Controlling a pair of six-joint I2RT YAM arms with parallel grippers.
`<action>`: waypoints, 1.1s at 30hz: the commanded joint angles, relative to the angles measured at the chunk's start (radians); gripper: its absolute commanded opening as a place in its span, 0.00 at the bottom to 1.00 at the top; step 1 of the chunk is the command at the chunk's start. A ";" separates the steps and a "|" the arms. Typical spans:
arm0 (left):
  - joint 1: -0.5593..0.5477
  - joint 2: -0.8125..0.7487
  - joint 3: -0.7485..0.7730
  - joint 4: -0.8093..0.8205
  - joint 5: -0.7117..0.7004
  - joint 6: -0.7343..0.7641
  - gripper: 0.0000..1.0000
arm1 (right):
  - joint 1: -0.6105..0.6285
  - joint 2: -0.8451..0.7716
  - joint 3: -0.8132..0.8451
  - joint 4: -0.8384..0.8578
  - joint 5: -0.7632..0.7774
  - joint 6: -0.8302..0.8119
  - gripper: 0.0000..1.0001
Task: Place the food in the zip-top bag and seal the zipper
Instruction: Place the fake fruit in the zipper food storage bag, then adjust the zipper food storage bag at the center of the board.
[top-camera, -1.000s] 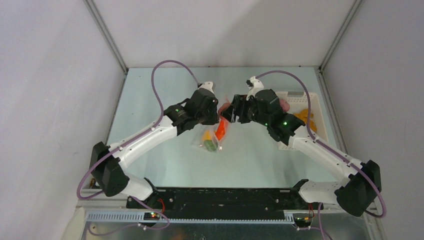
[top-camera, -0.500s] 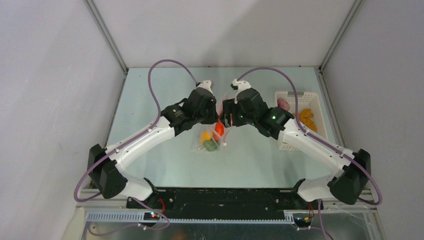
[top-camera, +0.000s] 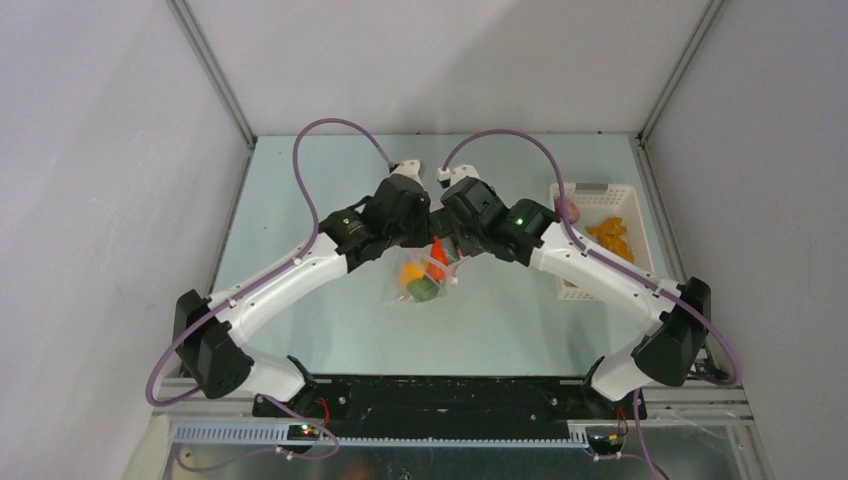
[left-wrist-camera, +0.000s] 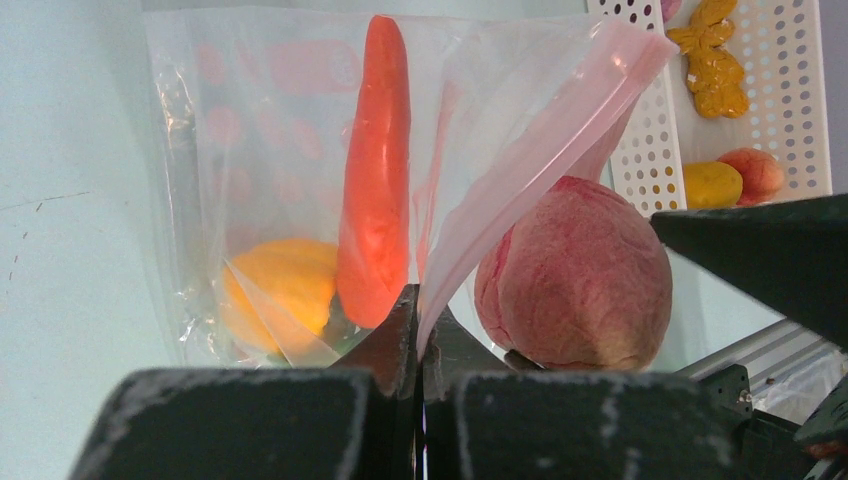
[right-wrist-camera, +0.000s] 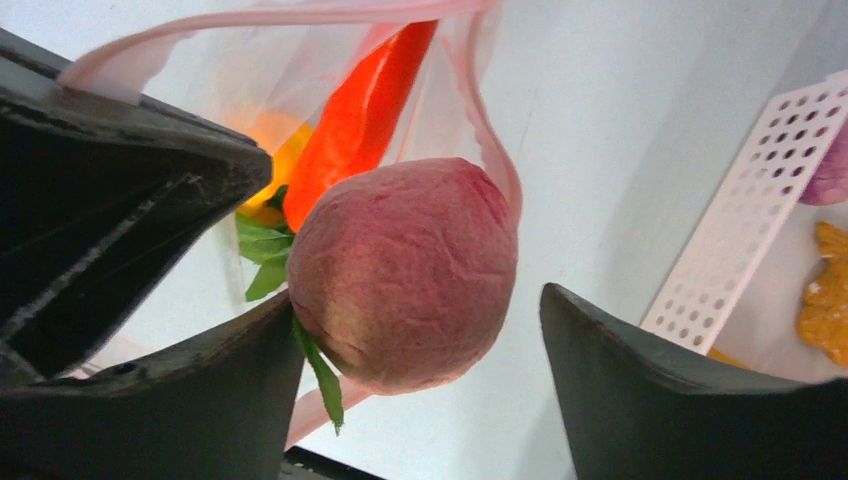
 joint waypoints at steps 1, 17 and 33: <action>-0.002 -0.040 0.027 0.034 0.005 -0.004 0.00 | 0.012 -0.091 0.024 0.046 -0.035 -0.057 0.92; -0.001 -0.046 0.027 0.048 0.017 0.000 0.00 | -0.039 -0.284 -0.117 0.276 -0.217 -0.056 0.99; -0.002 -0.035 0.034 0.067 0.034 0.000 0.00 | -0.213 -0.308 -0.284 0.397 -0.348 0.241 0.90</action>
